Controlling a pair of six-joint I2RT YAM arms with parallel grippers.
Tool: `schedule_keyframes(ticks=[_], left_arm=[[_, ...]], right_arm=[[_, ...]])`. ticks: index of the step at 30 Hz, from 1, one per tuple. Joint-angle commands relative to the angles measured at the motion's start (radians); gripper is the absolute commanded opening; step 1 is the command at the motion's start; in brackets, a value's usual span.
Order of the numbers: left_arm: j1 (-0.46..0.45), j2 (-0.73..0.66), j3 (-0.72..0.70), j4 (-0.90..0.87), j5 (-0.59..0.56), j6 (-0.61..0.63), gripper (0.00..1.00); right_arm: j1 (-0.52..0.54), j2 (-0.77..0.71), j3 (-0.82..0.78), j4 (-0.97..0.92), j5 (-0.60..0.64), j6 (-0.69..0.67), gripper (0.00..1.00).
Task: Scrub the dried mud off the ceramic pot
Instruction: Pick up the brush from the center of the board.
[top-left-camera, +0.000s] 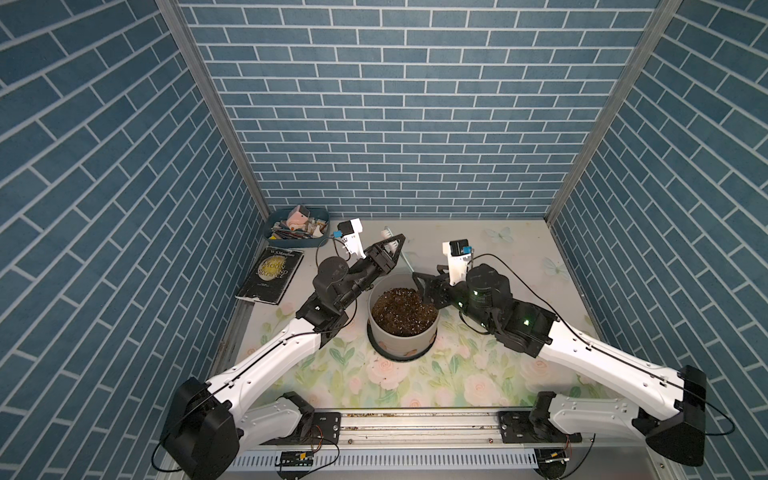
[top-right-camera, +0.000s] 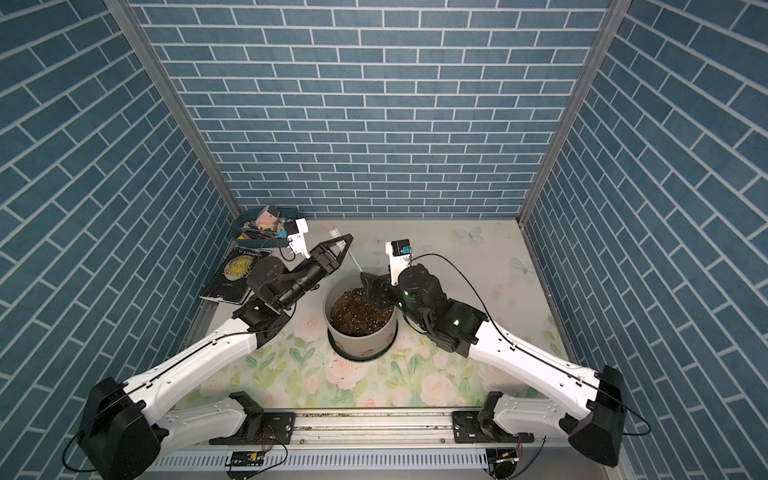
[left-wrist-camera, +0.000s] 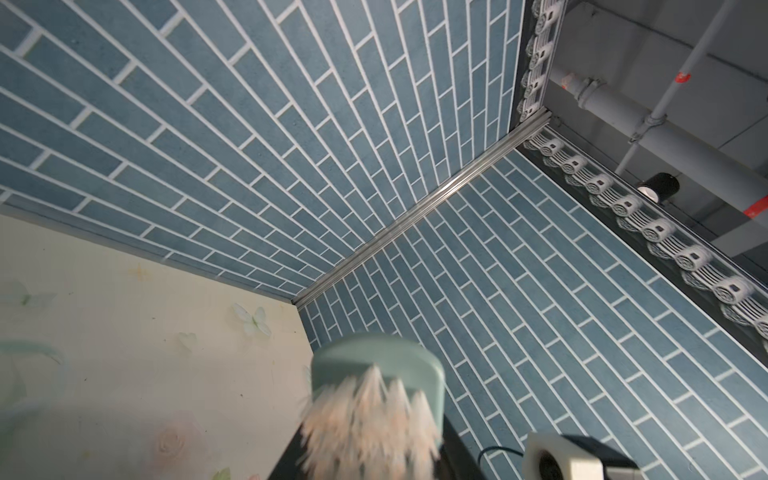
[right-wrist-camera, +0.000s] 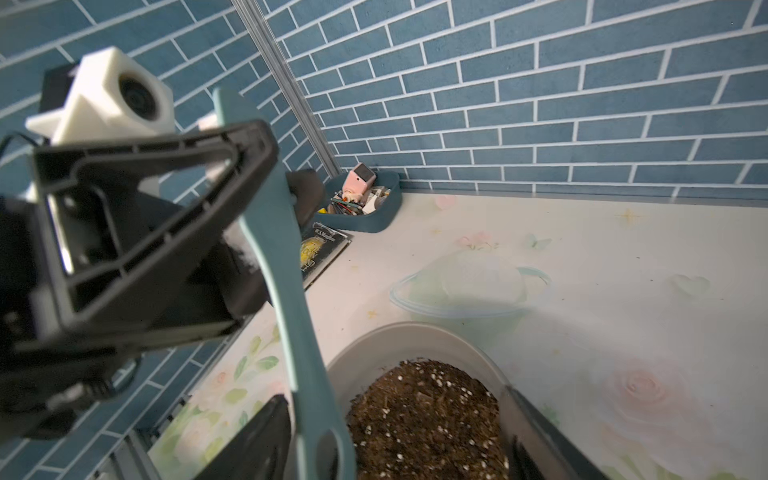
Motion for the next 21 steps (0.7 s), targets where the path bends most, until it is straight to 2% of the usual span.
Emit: schedule_keyframes(ticks=[1,6,17,21], left_arm=[[0.005,0.008,0.027,-0.055,-0.024,-0.027,0.00],[0.005,0.022,0.026,-0.037,-0.005,-0.053,0.00],[0.012,0.022,0.031,-0.057,0.008,-0.088,0.00],[0.015,0.020,0.030,-0.063,0.008,-0.091,0.00]], right_arm=[[-0.031,-0.049,-0.002,0.130,-0.162,-0.095,0.78],[-0.035,0.039,0.087,0.025,-0.210,-0.134,0.70],[-0.048,0.124,0.109,0.019,-0.207,-0.142,0.46],[-0.049,0.123,0.103,0.020,-0.208,-0.143,0.30]])
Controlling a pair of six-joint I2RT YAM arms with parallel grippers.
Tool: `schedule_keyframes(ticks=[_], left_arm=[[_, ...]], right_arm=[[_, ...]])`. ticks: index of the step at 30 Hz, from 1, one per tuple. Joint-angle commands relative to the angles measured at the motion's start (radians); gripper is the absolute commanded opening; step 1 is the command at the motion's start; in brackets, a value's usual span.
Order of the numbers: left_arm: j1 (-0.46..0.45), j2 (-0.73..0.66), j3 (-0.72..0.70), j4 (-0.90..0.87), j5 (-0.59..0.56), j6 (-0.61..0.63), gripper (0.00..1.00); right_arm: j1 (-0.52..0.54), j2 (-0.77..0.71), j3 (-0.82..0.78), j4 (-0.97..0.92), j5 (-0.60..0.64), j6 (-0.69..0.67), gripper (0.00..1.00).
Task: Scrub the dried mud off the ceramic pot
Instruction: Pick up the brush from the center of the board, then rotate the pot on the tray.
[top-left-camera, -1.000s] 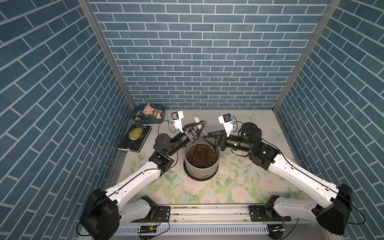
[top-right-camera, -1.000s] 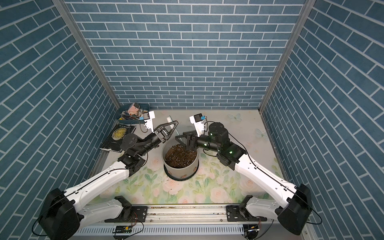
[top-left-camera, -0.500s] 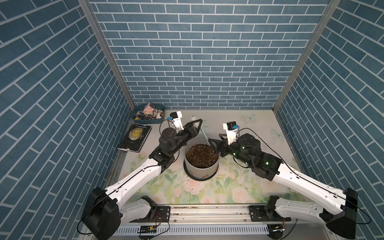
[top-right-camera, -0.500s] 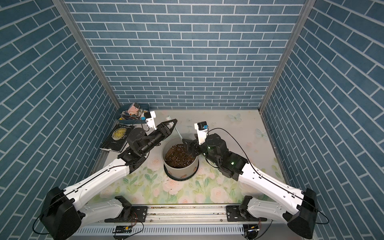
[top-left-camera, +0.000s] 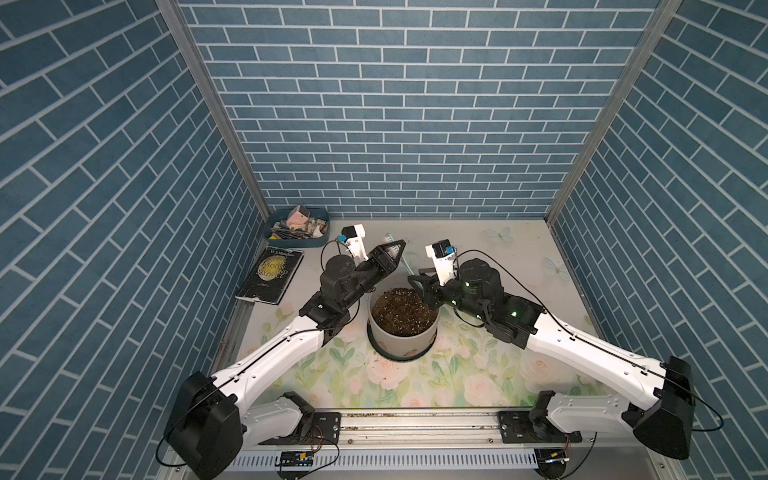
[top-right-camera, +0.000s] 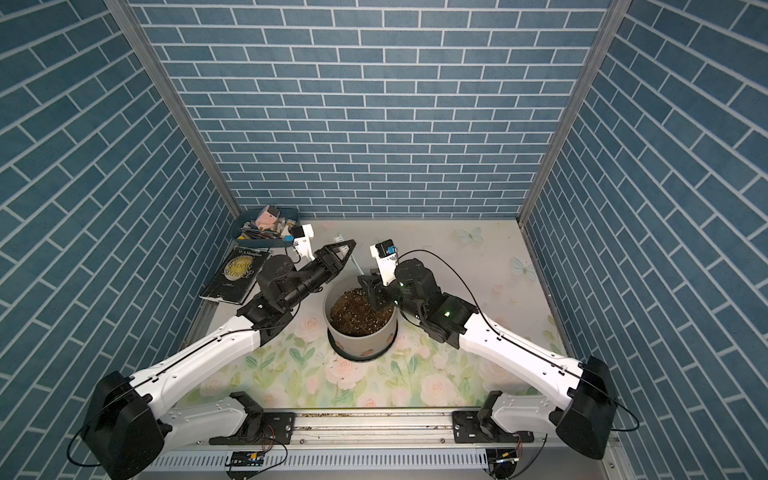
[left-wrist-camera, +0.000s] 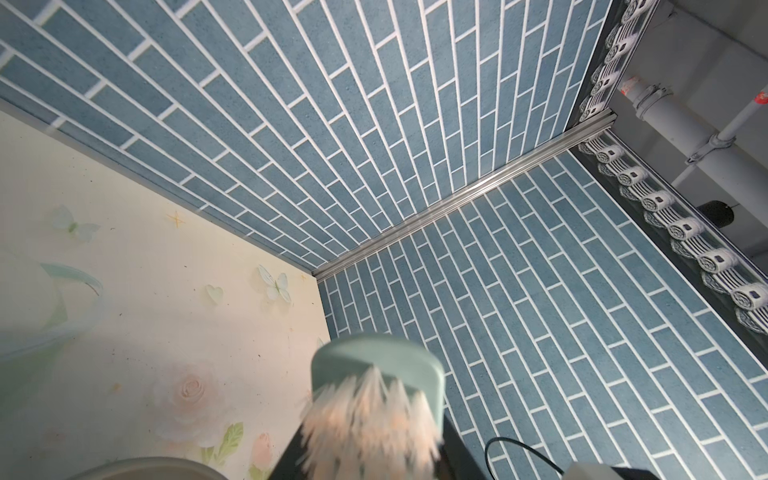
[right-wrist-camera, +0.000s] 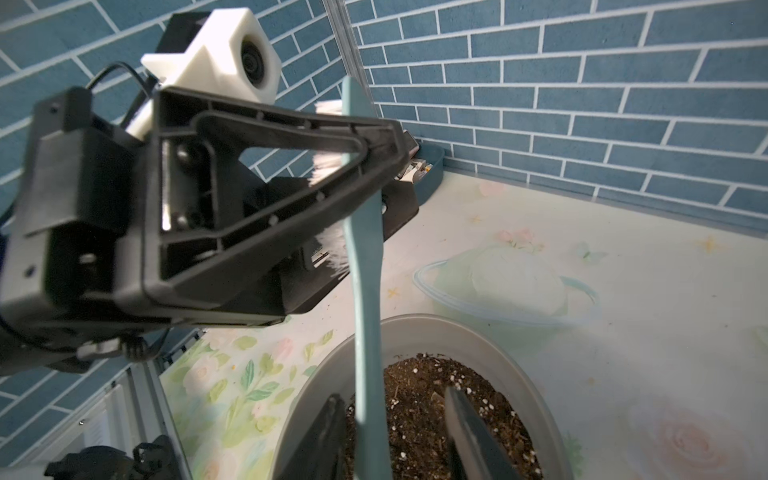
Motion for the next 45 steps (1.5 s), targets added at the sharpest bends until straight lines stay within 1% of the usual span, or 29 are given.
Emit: schedule_keyframes(ticks=[1,3,7,10,15,17,18,20,22,23,24,26,27,28,31,33,37,40,43,45], left_arm=[[0.009,-0.002,0.026,0.005,0.011,-0.006,0.00],[0.010,-0.001,0.026,0.000,0.008,-0.006,0.00],[0.015,-0.003,0.018,0.001,0.002,-0.009,0.00],[0.020,-0.005,0.010,0.017,0.009,-0.019,0.00],[0.026,-0.006,0.010,0.016,0.009,-0.019,0.00],[0.028,-0.007,0.006,0.017,0.011,-0.020,0.00],[0.028,-0.007,0.002,0.018,0.011,-0.020,0.06],[0.031,-0.011,-0.009,0.018,0.008,-0.015,0.44],[0.047,-0.019,0.004,-0.039,-0.008,0.025,0.71],[0.061,-0.023,0.039,-0.142,-0.044,0.075,0.81],[0.068,-0.023,0.070,-0.229,-0.090,0.131,0.85],[0.072,-0.010,0.132,-0.394,-0.207,0.257,0.91],[0.073,0.006,0.157,-0.439,-0.269,0.307,0.93],[0.076,0.026,0.173,-0.479,-0.286,0.362,0.93],[0.076,0.101,0.198,-0.553,-0.279,0.489,0.93],[0.075,0.155,0.202,-0.570,-0.230,0.529,0.97],[0.069,0.221,0.183,-0.566,-0.108,0.587,0.97],[0.053,0.222,0.159,-0.580,-0.107,0.639,0.95],[0.047,0.209,0.151,-0.610,-0.101,0.673,0.90],[0.041,0.188,0.139,-0.616,-0.095,0.682,0.88]], right_arm=[[-0.002,-0.003,0.023,-0.007,-0.011,-0.017,0.25],[-0.002,-0.003,0.019,-0.010,-0.006,-0.017,0.18],[-0.002,-0.006,0.015,-0.018,-0.015,-0.017,0.15],[-0.002,-0.006,0.012,-0.026,-0.022,-0.017,0.07],[-0.002,-0.022,-0.004,-0.030,-0.020,-0.017,0.00],[-0.001,-0.031,-0.008,-0.032,-0.008,-0.015,0.00],[-0.001,-0.035,-0.008,-0.037,0.001,-0.013,0.00],[-0.001,-0.044,-0.002,-0.053,0.038,-0.006,0.00],[-0.001,-0.045,0.017,-0.096,0.132,0.012,0.00],[-0.002,-0.045,0.036,-0.149,0.225,0.025,0.00],[-0.004,-0.046,0.048,-0.196,0.316,0.033,0.00],[-0.005,-0.056,0.052,-0.275,0.484,0.064,0.00],[-0.008,-0.069,0.035,-0.297,0.533,0.067,0.00],[-0.017,-0.087,0.011,-0.309,0.562,0.069,0.00],[-0.053,-0.124,-0.072,-0.346,0.569,0.100,0.00],[-0.087,-0.123,-0.111,-0.397,0.553,0.135,0.00],[-0.114,-0.121,-0.171,-0.475,0.484,0.207,0.00],[-0.114,-0.153,-0.234,-0.438,0.401,0.212,0.00],[-0.117,-0.191,-0.280,-0.405,0.367,0.216,0.00],[-0.120,-0.196,-0.294,-0.400,0.355,0.222,0.00]])
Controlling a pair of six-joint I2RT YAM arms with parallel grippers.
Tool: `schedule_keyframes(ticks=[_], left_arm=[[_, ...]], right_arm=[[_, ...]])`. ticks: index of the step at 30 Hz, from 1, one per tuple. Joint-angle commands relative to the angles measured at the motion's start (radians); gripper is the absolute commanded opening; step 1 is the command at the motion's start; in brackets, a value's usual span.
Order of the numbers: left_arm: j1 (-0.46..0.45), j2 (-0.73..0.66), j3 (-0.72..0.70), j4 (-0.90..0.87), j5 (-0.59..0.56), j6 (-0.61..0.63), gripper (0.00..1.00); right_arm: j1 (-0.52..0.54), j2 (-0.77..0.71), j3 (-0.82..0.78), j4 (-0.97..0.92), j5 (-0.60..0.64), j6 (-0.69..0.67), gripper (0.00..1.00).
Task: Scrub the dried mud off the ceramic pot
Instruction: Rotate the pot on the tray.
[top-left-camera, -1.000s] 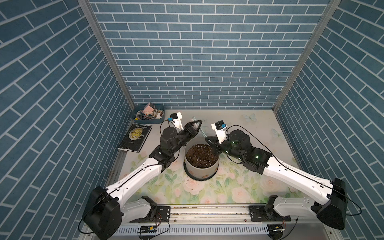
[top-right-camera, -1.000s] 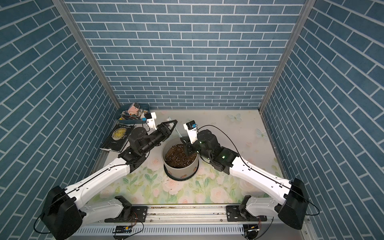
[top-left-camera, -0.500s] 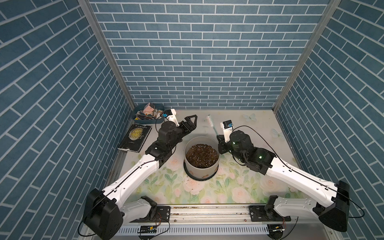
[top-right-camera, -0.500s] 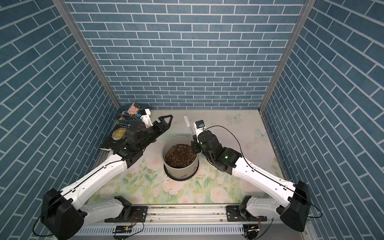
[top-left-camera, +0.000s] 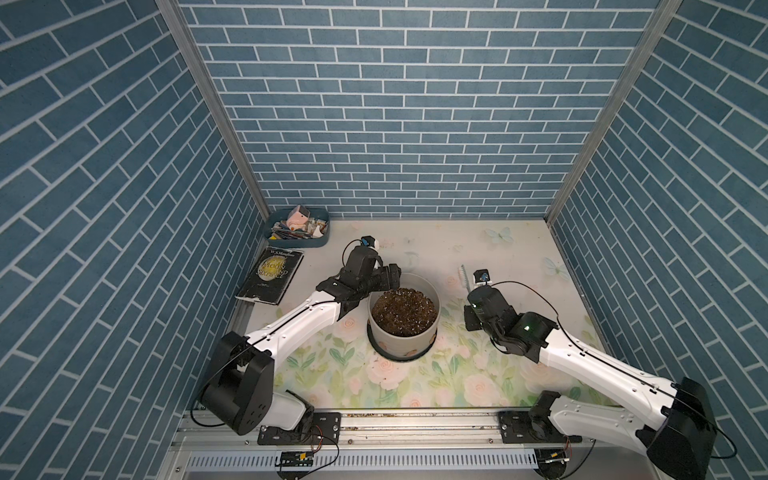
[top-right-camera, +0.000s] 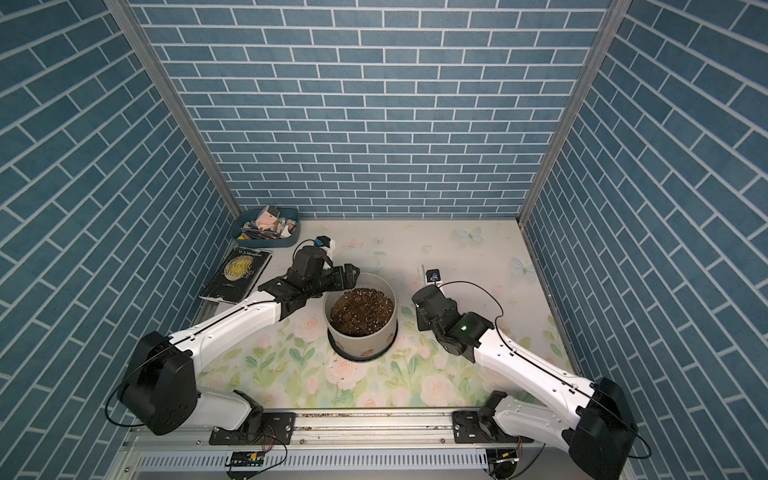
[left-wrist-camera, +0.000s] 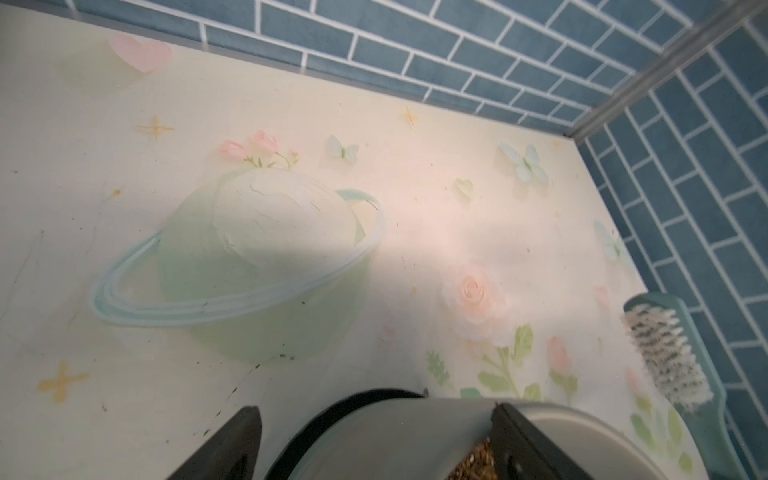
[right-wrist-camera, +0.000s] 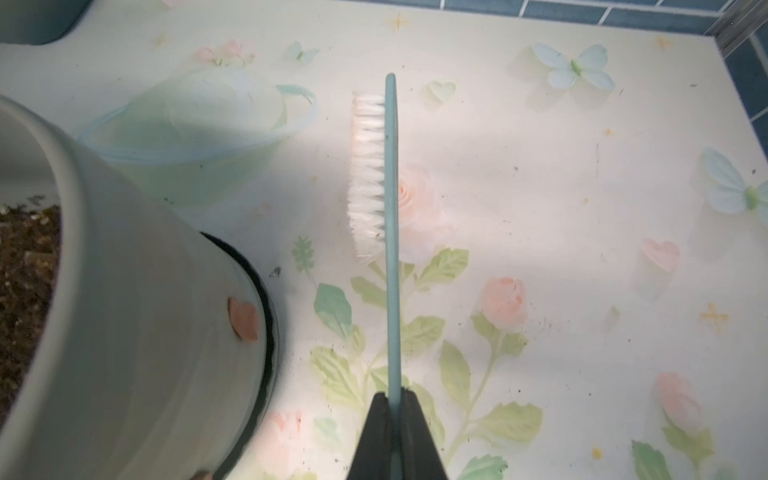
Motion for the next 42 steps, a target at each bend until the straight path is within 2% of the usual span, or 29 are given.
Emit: schedule_keyframes(ticks=[1,5,8,13,21,26,33,42], left_arm=[[-0.012,-0.046,-0.019,-0.034,0.024,0.072,0.88],[-0.014,-0.047,-0.030,-0.036,0.020,0.072,0.77],[-0.016,-0.047,-0.025,-0.043,0.032,0.071,0.73],[-0.030,-0.066,-0.012,-0.080,0.044,0.109,0.74],[-0.046,-0.062,-0.016,-0.155,-0.047,0.151,0.71],[-0.047,-0.064,-0.032,-0.130,-0.055,0.127,0.64],[-0.046,-0.075,-0.041,-0.093,-0.039,0.102,0.60],[-0.046,-0.063,-0.055,-0.074,-0.046,0.091,0.51]], right_arm=[[-0.005,-0.030,-0.010,0.009,-0.046,0.047,0.00],[-0.007,-0.023,-0.027,0.026,-0.072,0.055,0.00],[-0.007,-0.036,-0.049,0.046,-0.101,0.067,0.00],[-0.006,-0.058,-0.102,0.085,-0.169,0.090,0.00],[0.008,-0.098,-0.220,0.192,-0.247,0.122,0.00],[0.019,-0.096,-0.243,0.201,-0.221,0.138,0.00],[0.019,-0.074,-0.248,0.195,-0.189,0.169,0.00],[0.019,-0.124,-0.304,0.214,-0.207,0.199,0.00]])
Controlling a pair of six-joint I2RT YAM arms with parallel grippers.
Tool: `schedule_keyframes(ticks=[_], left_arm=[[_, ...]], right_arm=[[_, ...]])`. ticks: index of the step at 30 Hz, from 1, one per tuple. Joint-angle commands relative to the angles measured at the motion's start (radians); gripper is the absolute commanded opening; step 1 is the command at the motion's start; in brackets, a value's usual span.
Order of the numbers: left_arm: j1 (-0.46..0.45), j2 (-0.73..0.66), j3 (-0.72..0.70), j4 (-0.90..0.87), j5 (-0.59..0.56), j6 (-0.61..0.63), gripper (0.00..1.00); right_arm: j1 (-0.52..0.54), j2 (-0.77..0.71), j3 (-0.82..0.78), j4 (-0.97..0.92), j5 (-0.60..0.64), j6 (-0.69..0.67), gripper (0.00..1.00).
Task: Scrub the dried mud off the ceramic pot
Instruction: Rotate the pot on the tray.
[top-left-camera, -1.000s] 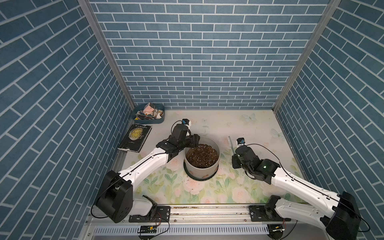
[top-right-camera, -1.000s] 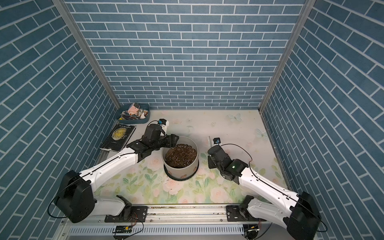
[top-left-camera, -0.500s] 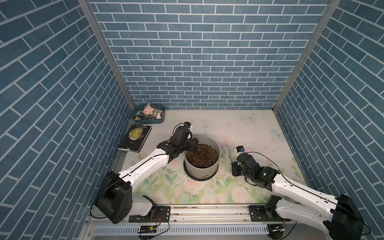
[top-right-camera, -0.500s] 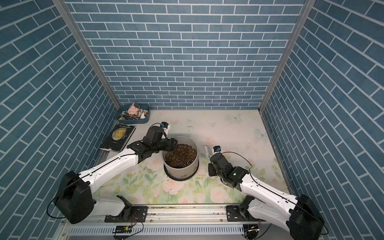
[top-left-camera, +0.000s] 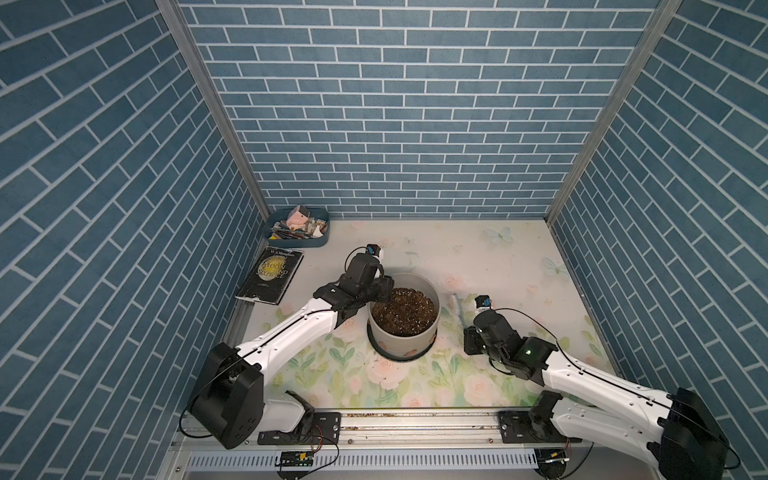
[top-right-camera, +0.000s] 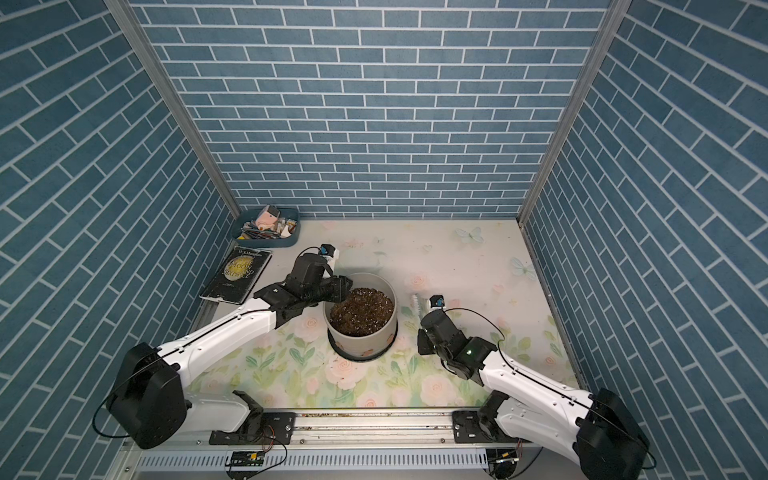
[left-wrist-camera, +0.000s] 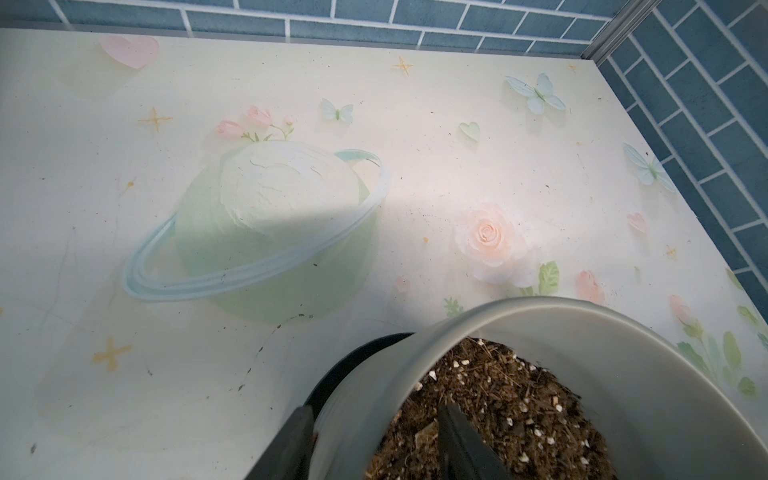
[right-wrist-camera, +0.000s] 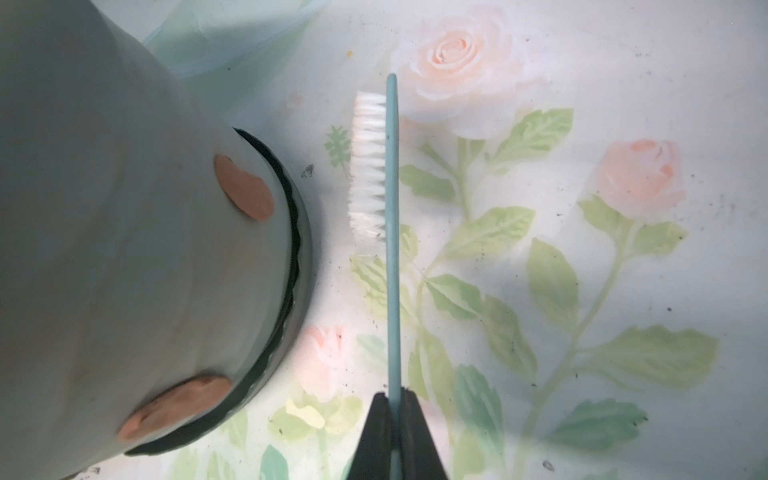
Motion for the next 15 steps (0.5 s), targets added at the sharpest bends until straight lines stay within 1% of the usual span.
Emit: schedule_keyframes(ticks=[1,8,11,15], left_arm=[[-0.005,-0.005,-0.016,0.014,-0.005,-0.008,0.50],[-0.006,-0.003,-0.023,0.010,-0.027,-0.017,0.42],[-0.004,0.002,-0.023,0.002,-0.034,-0.024,0.36],[-0.005,0.003,-0.019,0.001,-0.047,-0.034,0.33]], right_arm=[[0.005,-0.029,-0.012,0.017,-0.001,0.036,0.00],[0.014,-0.083,-0.059,0.028,-0.013,0.046,0.00],[0.013,-0.097,-0.066,0.028,-0.012,0.049,0.00],[0.016,-0.100,-0.067,0.028,-0.009,0.050,0.00]])
